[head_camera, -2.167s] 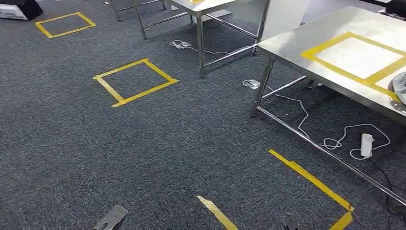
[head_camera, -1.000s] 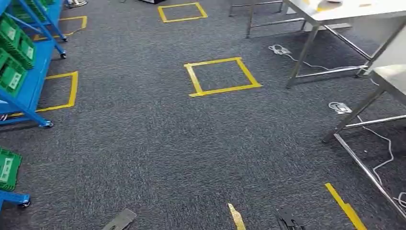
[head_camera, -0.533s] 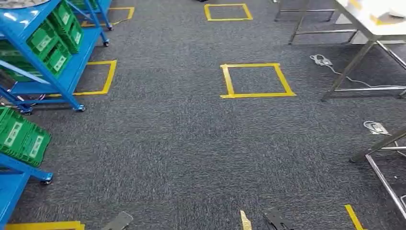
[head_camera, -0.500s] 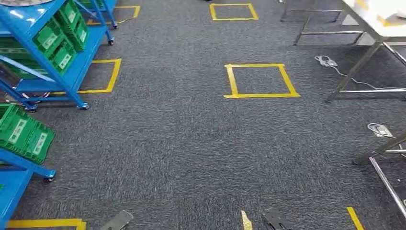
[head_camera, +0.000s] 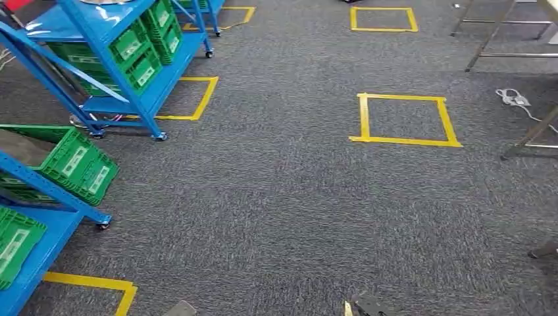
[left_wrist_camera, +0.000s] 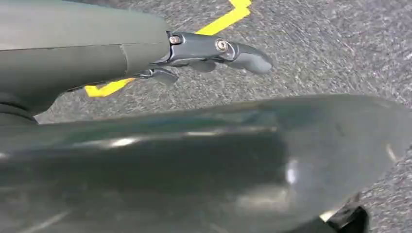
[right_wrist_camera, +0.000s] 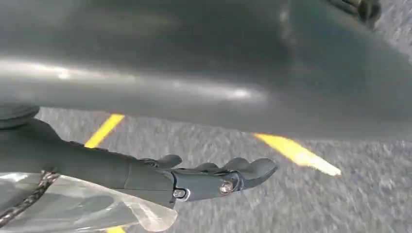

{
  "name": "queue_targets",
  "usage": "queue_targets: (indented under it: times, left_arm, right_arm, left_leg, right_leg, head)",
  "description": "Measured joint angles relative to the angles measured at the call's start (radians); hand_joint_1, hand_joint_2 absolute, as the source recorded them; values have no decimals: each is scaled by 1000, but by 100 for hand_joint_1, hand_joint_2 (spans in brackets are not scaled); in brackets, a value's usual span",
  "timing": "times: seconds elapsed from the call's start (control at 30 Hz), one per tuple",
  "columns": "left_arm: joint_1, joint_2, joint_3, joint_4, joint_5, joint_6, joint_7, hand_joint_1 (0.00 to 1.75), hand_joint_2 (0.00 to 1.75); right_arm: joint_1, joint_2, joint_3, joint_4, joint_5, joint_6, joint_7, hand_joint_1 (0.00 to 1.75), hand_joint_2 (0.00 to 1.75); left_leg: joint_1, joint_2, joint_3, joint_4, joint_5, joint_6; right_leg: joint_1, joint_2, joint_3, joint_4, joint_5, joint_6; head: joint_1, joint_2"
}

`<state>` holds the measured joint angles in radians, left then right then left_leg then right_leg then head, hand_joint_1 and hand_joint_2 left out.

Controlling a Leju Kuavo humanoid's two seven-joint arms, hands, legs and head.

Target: Take the parts from the cabinet and place them on the table.

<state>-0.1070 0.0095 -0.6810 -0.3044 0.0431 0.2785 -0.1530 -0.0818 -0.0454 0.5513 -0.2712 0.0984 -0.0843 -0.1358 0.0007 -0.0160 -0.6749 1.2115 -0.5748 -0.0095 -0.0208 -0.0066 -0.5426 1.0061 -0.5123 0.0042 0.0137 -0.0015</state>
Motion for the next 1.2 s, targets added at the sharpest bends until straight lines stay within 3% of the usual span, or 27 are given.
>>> queue_targets:
  times: [0.03, 0.07, 0.1, 0.17, 0.2, 0.23, 0.27, 0.37, 0.4, 0.43, 0.47, 0.5, 0.57, 0.6, 0.63, 0.7, 0.73, 0.77, 0.87, 0.9, 0.93, 0.97, 1.0, 1.07, 1.1, 1.13, 1.2]
  left_arm:
    - [-1, 0, -4, 0, -1, -1, 1, 0, 0]
    - [0, 0, -6, 0, -1, -2, 4, 0, 0]
    - [2, 0, -9, 0, -1, -2, 8, 0, 0]
    - [2, 1, -14, 0, -1, -2, 9, 0, 0]
    - [2, 1, -15, 0, -2, -2, 9, 0, 0]
    - [0, 1, -17, 0, -2, -2, 9, 0, 0]
    - [-5, 0, -19, 0, -2, -2, 9, 0, 0]
    - [-2, 4, -21, 0, -3, -3, 15, 0, 0]
    - [-2, 3, -22, 0, -3, -3, 15, 0, 0]
    - [-2, 0, -24, 0, -4, -3, 13, 0, 0]
    - [-7, 3, -26, 1, -4, -3, 11, 0, 0]
    - [-11, 2, -28, 1, -5, -5, 10, 0, 0]
    - [-12, -2, -31, 1, -8, -11, 11, 0, 0]
    - [-10, -3, -35, 1, -10, -14, 15, 0, 0]
    - [-8, -5, -38, 1, -12, -15, 18, 0, 0]
    - [-9, -8, -45, 1, -17, -21, 21, 0, 0]
    - [-10, -8, -47, 1, -22, -23, 25, 0, 0]
    - [-12, -8, -48, 1, -23, -22, 32, 0, 0]
    - [-6, -8, -55, 2, -24, -15, 37, 0, 0]
    - [-3, -7, -57, 3, -24, -13, 39, 0, 0]
    - [-1, -6, -60, 4, -25, -13, 40, 0, 0]
    - [-3, -6, -61, 4, -25, -13, 41, 0, 0]
    - [-6, -8, -62, 4, -26, -13, 41, 0, 0]
    - [-7, -10, -63, 4, -26, -13, 42, 0, 0]
    - [-4, -10, -64, 4, -26, -13, 44, 0, 0]
    - [-2, -10, -65, 4, -26, -13, 44, 0, 0]
    - [-1, -10, -69, 4, -28, -11, 44, 0, 0]
  right_arm:
    - [1, 0, 4, 1, 1, 1, 0, 0, 0]
    - [1, 0, 7, 1, 1, 1, 0, 0, 0]
    - [0, 0, 10, 1, 1, 1, 0, 0, 0]
    - [-1, 0, 15, 1, 2, 2, 0, 0, 0]
    - [-2, 0, 17, 1, 2, 2, 0, 0, 0]
    - [-2, 0, 19, 1, 2, 2, 0, 0, 0]
    - [-2, 0, 21, 1, 3, 2, -1, 0, 0]
    - [-10, 1, 28, 1, 9, 2, 6, 0, 0]
    - [-12, 1, 31, 1, 9, 2, 9, 0, 0]
    - [-14, 1, 31, 1, 9, 2, 10, 0, 0]
    - [-14, 1, 31, 1, 5, 2, 10, 0, 0]
    - [-11, 1, 31, 1, 2, 8, 10, 0, 0]
    - [-8, 1, 32, 3, -7, 33, 12, 0, 0]
    - [-7, 1, 32, 4, -8, 44, 14, 0, 0]
    - [-7, 1, 32, 6, -6, 51, 23, 0, 0]
    - [-10, 0, 33, 8, 3, 52, 34, 0, 0]
    - [-11, 0, 34, 9, 3, 51, 33, 0, 0]
    - [-11, 1, 37, 11, -1, 49, 28, 0, 0]
    - [-15, 1, 37, 11, -11, 50, 21, 0, 0]
    - [-15, 3, 37, 11, -12, 50, 21, 0, 0]
    - [-17, 5, 37, 11, -12, 49, 21, 0, 0]
    - [-16, 5, 37, 11, -13, 49, 21, 0, 0]
    - [-14, 5, 37, 12, -15, 48, 21, 0, 0]
    - [-11, 5, 37, 14, -15, 49, 21, 0, 0]
    - [-11, 5, 37, 15, -15, 49, 21, 0, 0]
    - [-11, 5, 37, 15, -15, 49, 21, 0, 0]
    - [-11, 5, 37, 15, -15, 49, 21, 0, 0]
  left_leg:
    - [2, 5, -37, 76, -29, -2]
    - [3, 6, -59, 123, -38, -3]
    - [4, 7, -56, 116, -21, -3]
    - [3, 16, 11, -20, 64, 2]
    - [1, 40, 59, -114, 106, 7]
    - [-7, 90, 89, -171, 107, 12]
    - [-18, 96, 95, -188, 100, 17]
    - [-22, 66, 85, -185, 99, 28]
    - [-13, 53, 96, -200, 106, 37]
    - [-11, 44, 98, -204, 109, 41]
    - [-8, 33, 97, -204, 111, 48]
    - [-7, 19, 96, -204, 111, 52]
    - [-7, -11, 96, -202, 111, 53]
    - [-7, -26, 97, -202, 111, 53]
    - [-6, -40, 99, -201, 110, 52]
    - [-2, -71, 103, -197, 106, 46]
    - [-1, -81, 100, -193, 102, 40]
    - [-7, -92, 94, -183, 98, 32]
    - [3, -121, 85, -189, 108, 14]
    - [3, -132, 83, -188, 106, 8]
    - [-2, -71, 79, -171, 92, 4]
    - [-3, -29, 62, -135, 67, 0]
    - [-1, -2, 23, -51, 21, -5]
    - [4, 7, -49, 99, -38, -9]
    - [4, 7, -66, 131, -39, -11]
    - [4, 7, -55, 112, -15, -11]
    - [3, 20, 24, -45, 76, -3]
  right_leg:
    - [2, -15, 1, 0, -2, -2]
    - [4, -28, 1, 0, -3, -3]
    - [4, -41, 4, 0, -6, -3]
    - [4, -65, 11, 0, -11, 0]
    - [5, -76, 17, 0, -15, 2]
    - [6, -86, 21, 0, -18, 6]
    - [13, -96, 19, 4, -24, 15]
    - [11, -129, 30, -4, -27, 28]
    - [8, -126, 32, -2, -35, 37]
    - [6, -70, 23, 16, -49, 40]
    - [5, -26, -3, 73, -82, 40]
    - [4, -5, -48, 164, -124, 41]
    - [3, 4, -130, 309, -165, 45]
    - [3, 5, -144, 316, -150, 45]
    - [2, 5, -136, 281, -113, 44]
    - [-1, 22, -69, 110, -6, 45]
    - [-7, 64, -40, 38, 18, 46]
    - [-9, 93, -27, 15, -1, 45]
    - [-1, 68, -19, 18, 1, 24]
    - [-6, 54, -15, 11, 5, 16]
    - [-7, 41, -11, 7, 6, 10]
    - [-5, 30, -10, 6, 4, 2]
    - [-1, 12, -9, 7, 2, -2]
    - [2, -18, -8, 7, -2, -6]
    - [3, -32, -7, 7, -4, -6]
    - [3, -44, -4, 7, -6, -5]
    - [3, -70, 5, 7, -12, -3]
  head:
    - [0, 0]
    - [0, 0]
    - [-1, 0]
    - [-1, 0]
    - [-1, 0]
    - [-1, 0]
    - [-2, 0]
    - [1, 0]
    - [1, 0]
    - [7, 0]
    - [9, 0]
    - [11, 0]
    - [12, 0]
    - [11, 0]
    - [11, 0]
    - [12, 0]
    - [13, 0]
    - [12, 0]
    - [10, 0]
    - [11, 0]
    - [10, 0]
    - [1, 0]
    - [1, 0]
    - [1, 0]
    - [0, 0]
    - [1, 0]
    - [1, 0]
